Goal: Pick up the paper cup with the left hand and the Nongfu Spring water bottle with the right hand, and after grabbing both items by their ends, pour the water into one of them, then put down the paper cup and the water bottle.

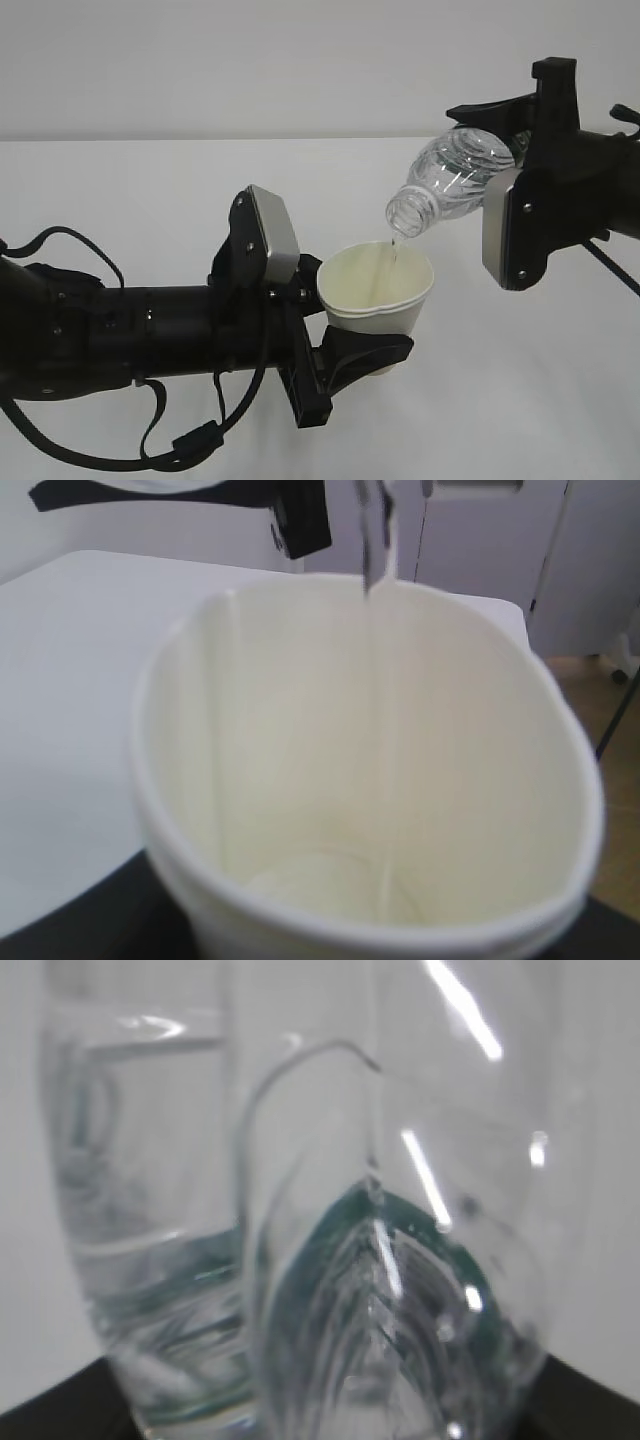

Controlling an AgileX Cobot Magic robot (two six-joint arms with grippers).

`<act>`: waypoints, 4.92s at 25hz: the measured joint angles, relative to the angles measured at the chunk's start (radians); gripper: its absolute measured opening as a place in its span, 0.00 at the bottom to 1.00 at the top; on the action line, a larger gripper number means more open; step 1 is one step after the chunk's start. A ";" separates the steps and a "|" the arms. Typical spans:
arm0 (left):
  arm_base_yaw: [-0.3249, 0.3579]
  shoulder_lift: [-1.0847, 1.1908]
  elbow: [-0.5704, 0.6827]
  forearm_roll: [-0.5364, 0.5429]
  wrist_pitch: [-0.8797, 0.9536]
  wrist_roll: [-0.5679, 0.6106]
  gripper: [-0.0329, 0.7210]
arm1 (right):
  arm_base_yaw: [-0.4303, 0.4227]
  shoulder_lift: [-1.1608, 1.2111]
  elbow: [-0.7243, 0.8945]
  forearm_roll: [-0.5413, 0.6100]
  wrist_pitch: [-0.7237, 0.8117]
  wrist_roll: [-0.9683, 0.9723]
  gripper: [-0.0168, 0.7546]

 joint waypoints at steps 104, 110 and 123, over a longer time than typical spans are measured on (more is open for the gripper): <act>0.000 0.000 0.000 0.030 -0.016 0.000 0.64 | 0.000 0.000 0.000 0.000 -0.051 -0.024 0.60; 0.000 0.000 0.000 0.037 -0.016 0.000 0.64 | 0.000 0.000 0.000 0.000 -0.052 -0.024 0.60; 0.000 0.000 0.000 0.056 -0.031 -0.001 0.64 | 0.000 0.000 0.000 0.000 -0.054 -0.024 0.60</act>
